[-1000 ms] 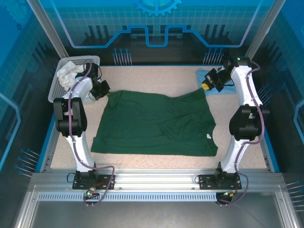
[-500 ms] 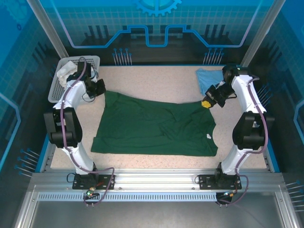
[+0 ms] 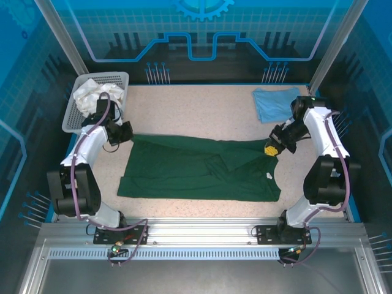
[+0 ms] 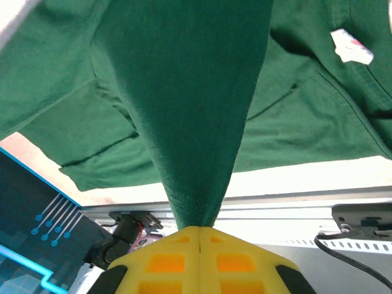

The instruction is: Fold and stack the t-shirts

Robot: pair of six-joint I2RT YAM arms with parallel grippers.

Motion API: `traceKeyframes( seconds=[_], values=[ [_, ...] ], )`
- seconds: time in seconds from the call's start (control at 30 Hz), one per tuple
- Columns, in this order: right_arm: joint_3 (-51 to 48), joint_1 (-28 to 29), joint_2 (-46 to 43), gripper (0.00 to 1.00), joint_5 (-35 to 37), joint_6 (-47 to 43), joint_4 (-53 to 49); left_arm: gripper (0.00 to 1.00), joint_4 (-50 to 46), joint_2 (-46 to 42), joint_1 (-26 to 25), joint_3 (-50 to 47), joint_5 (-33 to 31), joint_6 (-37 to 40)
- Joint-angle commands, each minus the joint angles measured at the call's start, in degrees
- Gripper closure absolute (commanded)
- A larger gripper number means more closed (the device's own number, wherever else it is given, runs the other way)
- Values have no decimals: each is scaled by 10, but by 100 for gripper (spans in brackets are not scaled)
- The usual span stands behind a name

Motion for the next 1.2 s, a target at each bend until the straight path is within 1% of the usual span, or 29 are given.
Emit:
traceKeyframes(
  seconds=[0.0, 0.23, 0.33, 0.5, 0.6, 0.7, 0.73, 0.8, 0.87, 0.9, 0.93, 0.97, 1.03, 1.1, 1.17],
  values=[
    [-16, -9, -13, 100, 21, -20, -19, 93, -18, -7, 9, -18, -61, 0],
    [-37, -13, -11, 100, 52, -27, -19, 93, -47, 36, 9, -16, -92, -8],
    [-47, -18, -12, 100, 74, -30, -17, 89, -56, 44, 9, -15, -120, -5],
    [-96, -18, -10, 100, 67, -26, 14, 84, -67, 65, 9, -11, -121, -14],
    [-119, -18, -9, 100, 65, -23, 32, 80, -93, 97, 7, 10, -136, -24],
    [-135, -16, -2, 100, 69, -23, 44, 80, -113, 119, 3, 35, -164, -39],
    [-138, -16, 2, 100, 72, -22, 47, 79, -113, 117, 0, 41, -162, -45],
    [-137, -16, 5, 100, 75, -16, 55, 72, -114, 110, -6, 58, -148, -64],
    [-130, -13, 5, 100, 70, -6, 65, 70, -111, 103, -27, 81, -121, -89],
    [-127, -9, 7, 100, 67, -2, 69, 69, -104, 101, -41, 93, -94, -103],
    [-123, -3, 11, 98, 65, -1, 71, 69, -86, 103, -61, 102, -59, -115],
    [-123, 4, 14, 93, 66, 1, 72, 69, -67, 107, -80, 108, -34, -122],
    [-137, 22, 16, 87, 74, 5, 80, 68, -52, 128, -117, 130, -33, -148],
    [-162, 29, 13, 76, 97, 18, 86, 69, -34, 158, -130, 147, -21, -183],
    [-172, 20, -4, 67, 134, 37, 91, 69, -19, 179, -130, 152, -3, -224]
  ],
)
